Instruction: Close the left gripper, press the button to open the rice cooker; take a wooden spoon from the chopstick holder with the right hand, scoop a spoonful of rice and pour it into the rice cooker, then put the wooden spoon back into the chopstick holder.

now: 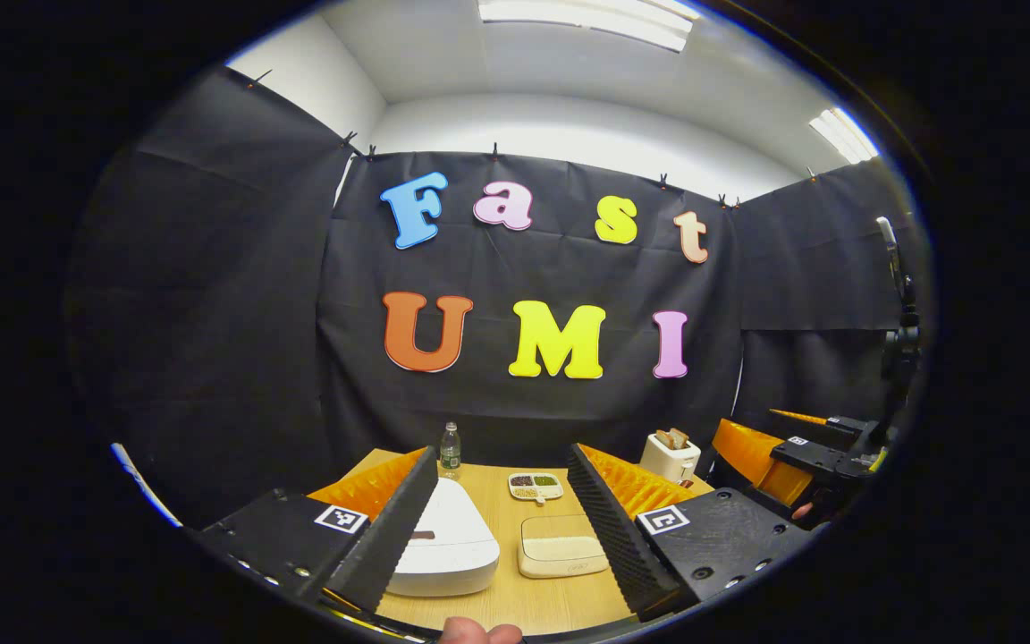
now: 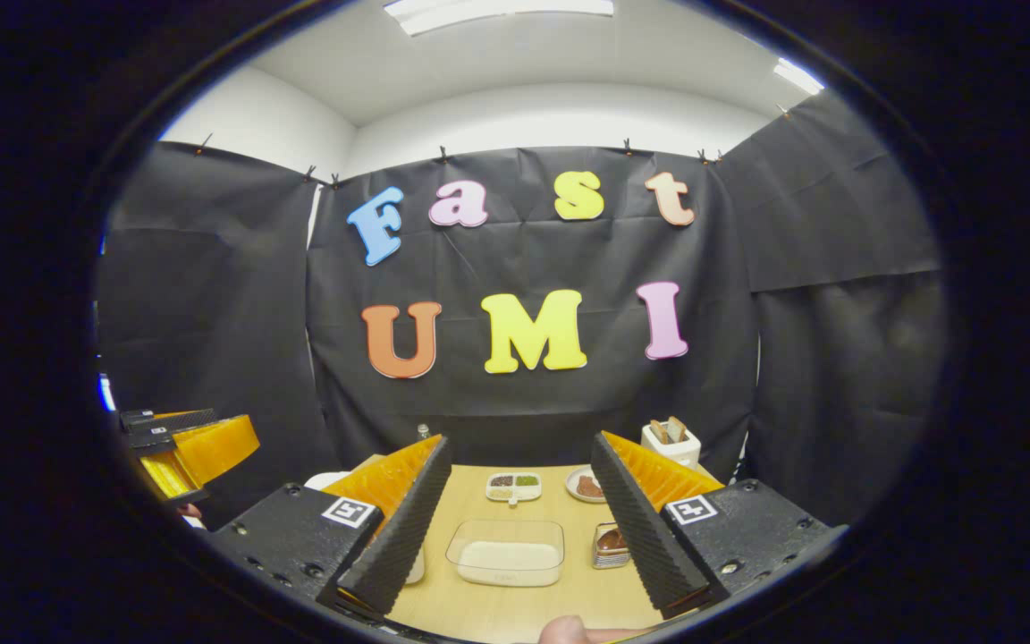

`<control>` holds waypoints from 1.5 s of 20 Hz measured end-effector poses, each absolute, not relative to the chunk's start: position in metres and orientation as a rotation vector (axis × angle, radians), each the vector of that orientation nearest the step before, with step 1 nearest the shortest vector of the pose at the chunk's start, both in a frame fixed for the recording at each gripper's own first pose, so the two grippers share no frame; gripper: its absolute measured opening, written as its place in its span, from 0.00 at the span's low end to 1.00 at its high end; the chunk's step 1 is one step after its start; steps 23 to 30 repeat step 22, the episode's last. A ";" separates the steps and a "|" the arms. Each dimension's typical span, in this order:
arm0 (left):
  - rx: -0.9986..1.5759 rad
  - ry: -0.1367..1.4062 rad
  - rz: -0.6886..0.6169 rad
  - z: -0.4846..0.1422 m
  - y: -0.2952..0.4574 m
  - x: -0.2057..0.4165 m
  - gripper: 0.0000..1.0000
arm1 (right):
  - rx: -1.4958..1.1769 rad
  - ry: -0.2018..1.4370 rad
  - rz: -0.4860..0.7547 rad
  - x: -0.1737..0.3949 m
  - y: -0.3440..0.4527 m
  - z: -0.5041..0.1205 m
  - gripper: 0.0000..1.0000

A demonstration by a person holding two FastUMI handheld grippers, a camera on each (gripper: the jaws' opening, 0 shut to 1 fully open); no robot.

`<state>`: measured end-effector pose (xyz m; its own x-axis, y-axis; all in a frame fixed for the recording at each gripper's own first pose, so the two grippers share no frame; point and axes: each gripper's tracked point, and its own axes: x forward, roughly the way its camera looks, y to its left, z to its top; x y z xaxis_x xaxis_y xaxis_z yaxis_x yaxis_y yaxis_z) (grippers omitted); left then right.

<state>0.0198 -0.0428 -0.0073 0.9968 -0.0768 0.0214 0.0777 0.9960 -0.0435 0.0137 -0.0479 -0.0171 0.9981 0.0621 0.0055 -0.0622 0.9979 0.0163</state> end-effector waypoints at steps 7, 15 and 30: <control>-0.043 -0.032 -0.074 -0.006 -0.038 0.010 0.94 | 0.015 -0.017 0.062 -0.001 -0.045 -0.015 1.00; -0.058 -0.037 -0.085 -0.006 -0.039 0.007 0.94 | 0.013 -0.021 0.041 -0.006 -0.043 -0.013 1.00; -0.075 -0.039 -0.107 -0.004 -0.044 0.014 0.94 | 0.029 -0.002 0.014 -0.006 -0.050 -0.017 1.00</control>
